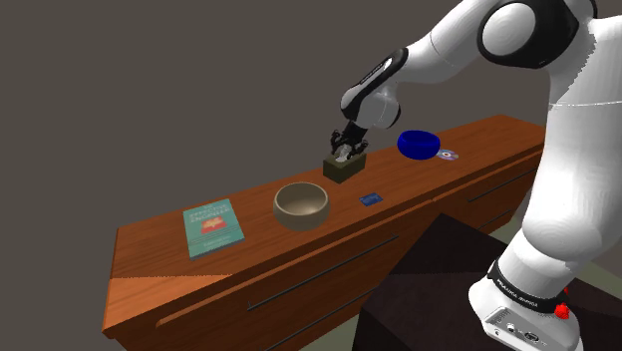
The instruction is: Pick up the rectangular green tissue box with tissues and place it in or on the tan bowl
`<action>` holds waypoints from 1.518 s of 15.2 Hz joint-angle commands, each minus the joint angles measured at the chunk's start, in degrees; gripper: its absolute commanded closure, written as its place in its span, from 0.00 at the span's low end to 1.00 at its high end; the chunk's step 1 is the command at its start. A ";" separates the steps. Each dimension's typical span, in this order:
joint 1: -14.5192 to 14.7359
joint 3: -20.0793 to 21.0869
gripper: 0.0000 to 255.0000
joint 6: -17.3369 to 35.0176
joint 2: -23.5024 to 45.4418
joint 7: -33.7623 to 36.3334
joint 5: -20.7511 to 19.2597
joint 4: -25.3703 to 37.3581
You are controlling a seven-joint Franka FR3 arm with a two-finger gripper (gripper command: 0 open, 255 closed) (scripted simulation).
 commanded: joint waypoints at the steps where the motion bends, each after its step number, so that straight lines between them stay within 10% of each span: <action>1: -2.47 -0.08 0.00 -6.84 -0.36 -5.13 -1.78 3.07; 4: -5.54 -0.33 0.00 -16.98 0.55 -11.74 -4.54 9.43; 19: -5.10 0.74 0.00 -13.26 5.13 -12.68 -3.03 10.46; 20: -5.10 0.74 1.00 -13.26 5.13 -12.68 -3.03 10.46; 23: -5.11 0.74 1.00 -13.25 5.13 -12.69 -3.03 10.45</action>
